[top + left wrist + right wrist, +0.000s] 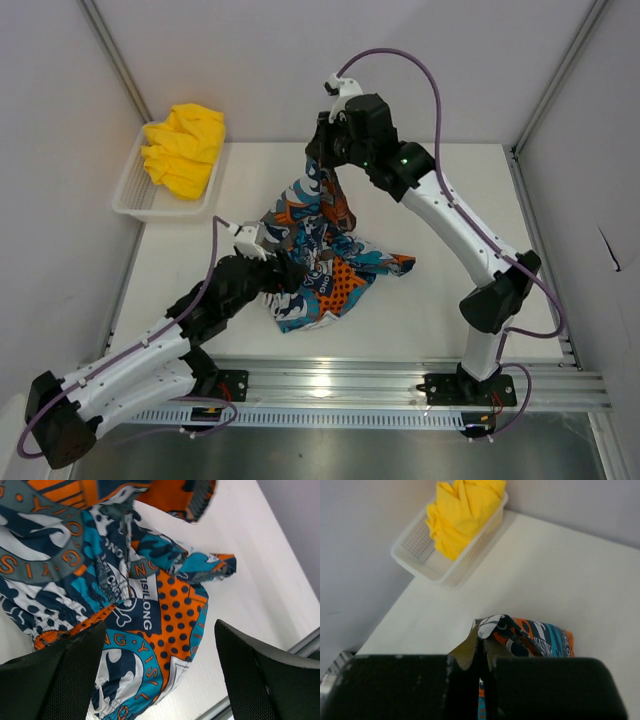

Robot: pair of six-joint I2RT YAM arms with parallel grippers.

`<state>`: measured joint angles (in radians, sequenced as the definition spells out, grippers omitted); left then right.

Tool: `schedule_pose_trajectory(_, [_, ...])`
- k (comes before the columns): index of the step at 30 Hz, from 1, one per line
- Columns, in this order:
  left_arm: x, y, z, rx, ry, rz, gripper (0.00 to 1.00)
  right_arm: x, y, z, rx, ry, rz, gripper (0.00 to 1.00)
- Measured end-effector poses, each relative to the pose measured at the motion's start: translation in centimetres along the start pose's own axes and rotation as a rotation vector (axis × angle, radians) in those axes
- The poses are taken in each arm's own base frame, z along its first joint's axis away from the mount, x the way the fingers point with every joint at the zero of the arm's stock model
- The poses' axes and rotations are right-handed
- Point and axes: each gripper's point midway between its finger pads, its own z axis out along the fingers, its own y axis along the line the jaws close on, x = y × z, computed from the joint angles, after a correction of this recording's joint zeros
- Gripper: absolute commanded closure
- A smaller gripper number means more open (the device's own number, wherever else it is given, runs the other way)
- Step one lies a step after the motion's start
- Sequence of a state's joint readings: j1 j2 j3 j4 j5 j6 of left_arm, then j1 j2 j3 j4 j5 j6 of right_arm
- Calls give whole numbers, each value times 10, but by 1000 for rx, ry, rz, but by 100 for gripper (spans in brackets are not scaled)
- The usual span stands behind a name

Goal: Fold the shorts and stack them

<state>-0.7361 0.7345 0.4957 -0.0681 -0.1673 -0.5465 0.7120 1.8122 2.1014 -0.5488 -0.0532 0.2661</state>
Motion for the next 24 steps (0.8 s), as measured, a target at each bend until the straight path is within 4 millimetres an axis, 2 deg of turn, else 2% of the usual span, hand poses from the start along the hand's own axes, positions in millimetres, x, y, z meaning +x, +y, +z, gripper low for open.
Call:
schedule_pose_trajectory(2, [11,-1,5,-12,29,42,12,23,-9,15,25,57,10,100])
schedule_pose_trajectory(3, [17,-1,8,-23,43,65,17,31,-12,19,33,77,13,100])
schedule_pose_trajectory(6, [38,4,20,-81,107,136,26,45,-18,28,52,111,21,100])
schedule_pose_trajectory(10, [59,14,43,-184,202,232,34,41,-22,28,62,101,35,100])
schedule_pose_trajectory(24, [66,30,103,-393,250,342,43,32,-44,27,78,85,91,100])
